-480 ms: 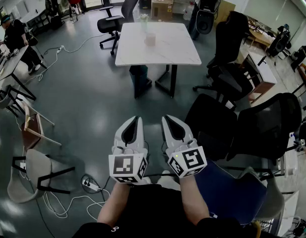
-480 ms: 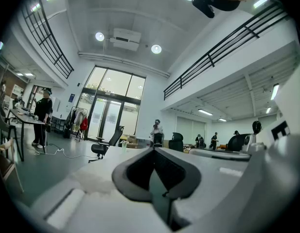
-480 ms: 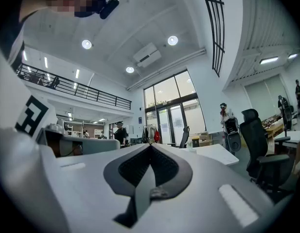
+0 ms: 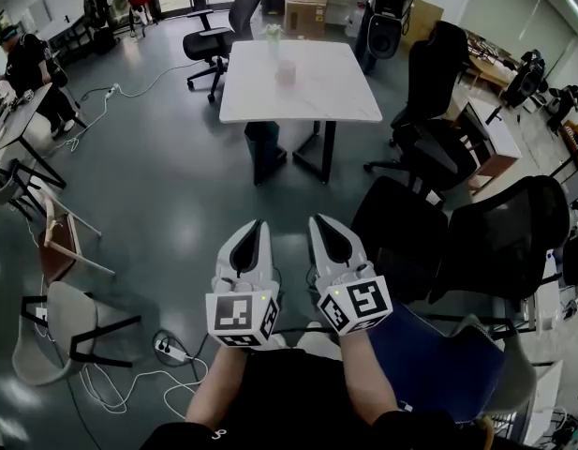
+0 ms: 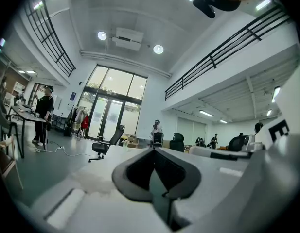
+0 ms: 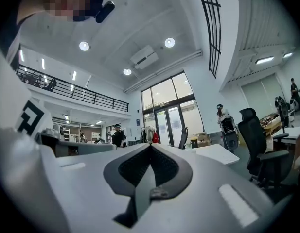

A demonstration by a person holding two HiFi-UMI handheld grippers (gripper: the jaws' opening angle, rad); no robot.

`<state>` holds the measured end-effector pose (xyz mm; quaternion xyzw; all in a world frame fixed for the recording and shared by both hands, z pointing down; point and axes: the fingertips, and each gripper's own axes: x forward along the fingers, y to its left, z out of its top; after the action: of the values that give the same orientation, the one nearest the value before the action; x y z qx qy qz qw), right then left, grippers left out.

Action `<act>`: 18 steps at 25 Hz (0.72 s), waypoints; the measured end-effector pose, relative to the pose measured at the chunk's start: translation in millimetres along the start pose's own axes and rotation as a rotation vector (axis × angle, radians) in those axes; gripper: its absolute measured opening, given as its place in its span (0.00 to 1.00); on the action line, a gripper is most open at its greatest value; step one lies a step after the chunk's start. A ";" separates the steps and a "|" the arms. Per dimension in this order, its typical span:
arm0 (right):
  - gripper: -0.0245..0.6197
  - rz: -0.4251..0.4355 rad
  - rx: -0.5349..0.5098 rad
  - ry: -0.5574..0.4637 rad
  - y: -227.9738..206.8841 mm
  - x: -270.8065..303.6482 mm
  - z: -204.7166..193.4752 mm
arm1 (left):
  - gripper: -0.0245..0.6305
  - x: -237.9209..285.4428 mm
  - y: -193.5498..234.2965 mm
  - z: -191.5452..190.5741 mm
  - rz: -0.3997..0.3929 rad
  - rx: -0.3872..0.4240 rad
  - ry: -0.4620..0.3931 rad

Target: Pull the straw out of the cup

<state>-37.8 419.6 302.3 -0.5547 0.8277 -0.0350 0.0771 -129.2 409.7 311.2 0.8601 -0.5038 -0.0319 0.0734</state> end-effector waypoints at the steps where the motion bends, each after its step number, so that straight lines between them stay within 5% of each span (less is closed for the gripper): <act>1: 0.04 0.004 -0.005 0.003 3.3 2.4 -1.9 | 0.04 0.1 3.3 0.0 0.005 -0.007 -0.003; 10: 0.04 -0.066 -0.029 0.005 -26.2 10.6 -1.2 | 0.04 16.4 10.3 -4.1 -0.021 -0.031 -0.013; 18: 0.04 -0.027 -0.048 -0.005 -40.6 68.4 -8.6 | 0.04 57.7 54.7 -4.0 0.039 -0.027 -0.028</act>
<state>-27.6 340.6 310.5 -0.5676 0.8206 -0.0148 0.0652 -147.5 333.4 324.9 0.8485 -0.5210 -0.0492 0.0786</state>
